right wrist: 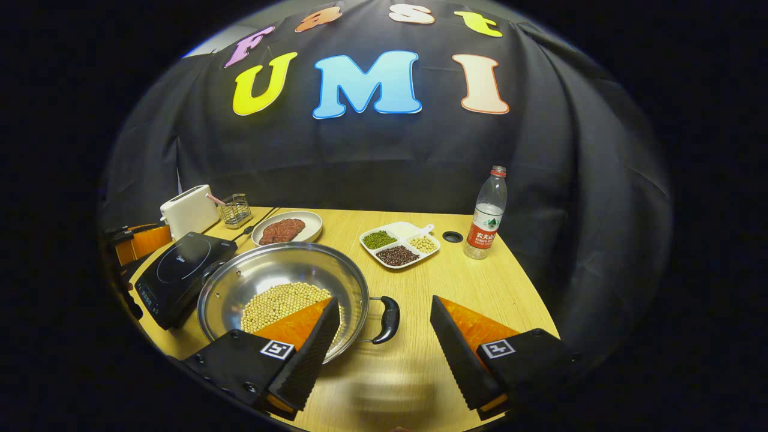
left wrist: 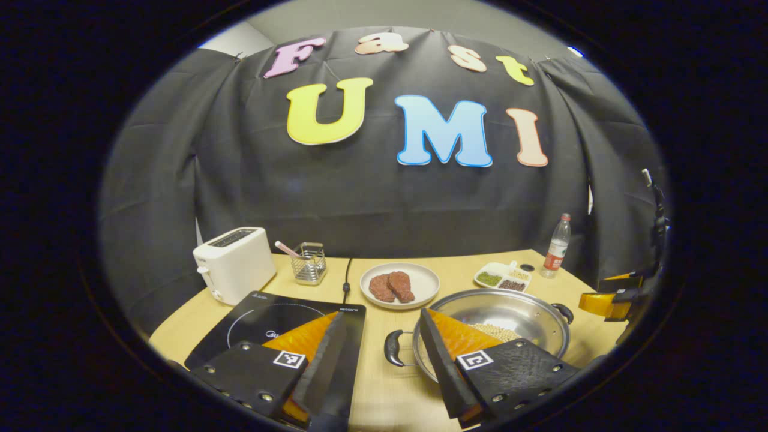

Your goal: First push the handle of the pot to place it horizontally, then grasp the pot with both hands and set it on the induction cooktop.

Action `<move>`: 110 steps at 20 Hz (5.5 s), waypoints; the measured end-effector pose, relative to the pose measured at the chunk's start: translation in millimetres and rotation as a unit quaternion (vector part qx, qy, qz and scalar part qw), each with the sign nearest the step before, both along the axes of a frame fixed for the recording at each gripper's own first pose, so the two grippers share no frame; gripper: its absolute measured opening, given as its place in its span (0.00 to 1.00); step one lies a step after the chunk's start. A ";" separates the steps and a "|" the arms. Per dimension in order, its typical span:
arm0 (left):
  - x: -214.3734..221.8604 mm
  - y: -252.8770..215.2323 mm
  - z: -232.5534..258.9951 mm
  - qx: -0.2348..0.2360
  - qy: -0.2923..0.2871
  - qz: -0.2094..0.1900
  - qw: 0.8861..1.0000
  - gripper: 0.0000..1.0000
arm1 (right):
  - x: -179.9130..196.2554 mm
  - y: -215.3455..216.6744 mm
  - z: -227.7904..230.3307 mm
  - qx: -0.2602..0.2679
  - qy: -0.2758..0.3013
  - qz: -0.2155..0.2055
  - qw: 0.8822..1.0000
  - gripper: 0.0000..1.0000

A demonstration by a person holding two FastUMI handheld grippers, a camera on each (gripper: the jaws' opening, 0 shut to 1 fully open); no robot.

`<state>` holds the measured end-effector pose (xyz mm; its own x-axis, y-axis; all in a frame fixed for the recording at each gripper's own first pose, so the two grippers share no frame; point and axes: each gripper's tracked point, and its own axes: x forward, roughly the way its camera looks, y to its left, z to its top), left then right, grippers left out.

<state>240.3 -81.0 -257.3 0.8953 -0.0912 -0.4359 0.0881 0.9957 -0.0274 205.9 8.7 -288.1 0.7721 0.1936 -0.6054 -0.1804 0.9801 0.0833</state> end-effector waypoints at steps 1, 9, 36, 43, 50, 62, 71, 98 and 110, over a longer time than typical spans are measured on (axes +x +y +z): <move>4.3 -3.0 -11.0 0.000 0.009 -0.004 1.000 0.76 | 2.6 0.1 -2.8 0.002 0.001 -0.001 1.000 0.97; 26.8 -22.0 -79.0 -0.015 0.086 -0.027 0.996 0.76 | 19.9 5.7 -26.1 0.004 0.021 -0.008 1.000 0.97; 37.2 -36.8 -149.3 0.010 0.175 -0.020 0.984 0.66 | 27.4 27.6 -90.3 0.024 0.123 -0.016 0.992 0.63; 35.5 -36.1 -145.5 0.020 0.175 -0.019 0.984 0.59 | 24.3 29.9 -87.8 0.017 0.128 -0.011 0.992 0.46; 35.0 -26.9 -119.5 0.010 0.163 -0.034 0.986 0.61 | 13.7 38.3 -61.8 0.019 0.117 -0.032 0.992 0.46; 39.4 22.8 -73.2 -0.001 0.141 -0.069 0.988 0.58 | -13.8 80.1 -7.4 0.022 0.092 -0.074 0.993 0.45; 38.5 79.7 -50.4 -0.001 0.128 -0.067 0.990 0.58 | -22.1 128.2 16.1 0.033 0.077 -0.073 0.994 0.42; 50.9 254.5 -67.3 -0.001 0.137 -0.042 0.990 0.58 | -23.1 286.0 24.6 0.050 0.087 -0.049 0.994 0.42; 67.5 313.9 -94.7 0.002 0.150 -0.023 0.988 0.58 | -11.1 345.0 5.7 0.058 0.093 -0.033 0.993 0.42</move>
